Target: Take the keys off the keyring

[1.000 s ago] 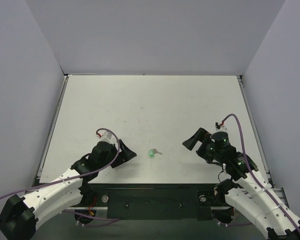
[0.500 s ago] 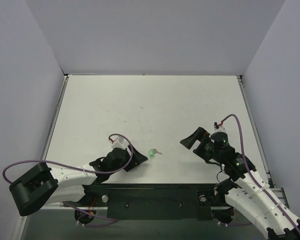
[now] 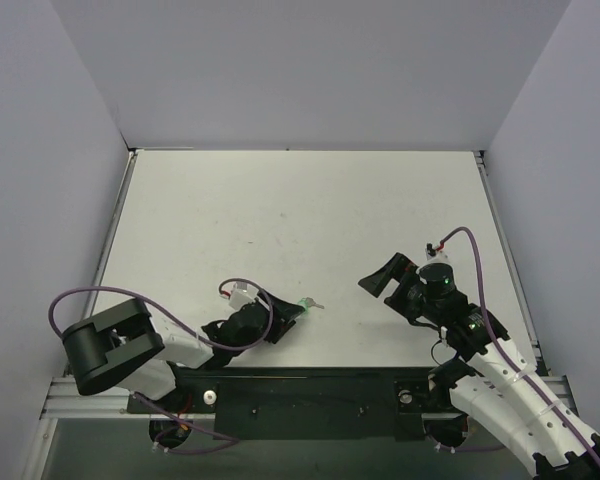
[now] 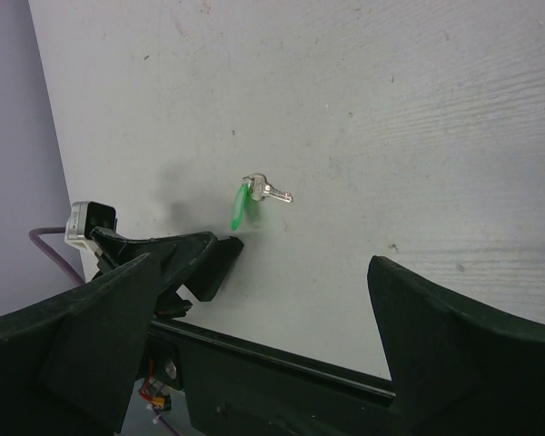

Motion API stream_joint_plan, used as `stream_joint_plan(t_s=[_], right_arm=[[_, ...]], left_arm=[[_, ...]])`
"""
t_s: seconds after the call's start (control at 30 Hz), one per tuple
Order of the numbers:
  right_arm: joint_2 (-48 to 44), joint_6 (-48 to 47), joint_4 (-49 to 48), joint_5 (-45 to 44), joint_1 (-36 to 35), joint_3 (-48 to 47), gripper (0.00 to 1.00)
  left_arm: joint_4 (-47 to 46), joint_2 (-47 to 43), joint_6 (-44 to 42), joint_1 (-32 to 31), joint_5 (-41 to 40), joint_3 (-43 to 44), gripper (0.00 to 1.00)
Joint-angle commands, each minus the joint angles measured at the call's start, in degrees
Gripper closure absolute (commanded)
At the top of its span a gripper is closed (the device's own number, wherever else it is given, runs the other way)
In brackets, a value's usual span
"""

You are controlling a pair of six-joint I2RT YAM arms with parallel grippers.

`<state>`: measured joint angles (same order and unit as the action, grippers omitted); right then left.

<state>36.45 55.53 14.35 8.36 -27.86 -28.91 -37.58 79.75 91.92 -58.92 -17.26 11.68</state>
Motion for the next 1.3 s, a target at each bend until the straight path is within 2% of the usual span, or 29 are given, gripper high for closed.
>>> stream_joint_plan(t_s=[0.0, 0.1, 0.3, 0.87, 1.03, 1.27], right_arm=[[0.29, 0.28, -1.25, -0.45, -0.44, 0.34, 0.08], [0.29, 0.11, -0.82, -0.62, -0.44, 0.25, 0.08], [-0.32, 0.11, -0.11, -1.33, -0.44, 0.08, 0.08], [-0.41, -0.33, 0.59, -1.5, -0.53, -0.62, 0.08], [-0.41, -0.33, 0.85, -1.5, -0.53, -0.89, 0.08], [-0.59, -0.25, 1.3, -1.5, -0.53, -1.59, 0.08]], left_arm=[[-6.53, 5.49, 7.83, -1.29, -3.66, 0.09, 0.34], [-10.3, 8.58, 10.03, -1.55, -4.1, -0.25, 0.44], [-21.8, 15.43, 16.0, -2.87, -7.44, -3.33, 0.45], [-47.92, 38.2, 22.25, -3.31, -7.62, -3.6, 0.53], [-47.15, 39.26, 23.74, -3.84, -7.18, -3.42, 0.54], [-25.02, 28.3, 26.65, -3.84, -3.4, -1.67, 0.45]])
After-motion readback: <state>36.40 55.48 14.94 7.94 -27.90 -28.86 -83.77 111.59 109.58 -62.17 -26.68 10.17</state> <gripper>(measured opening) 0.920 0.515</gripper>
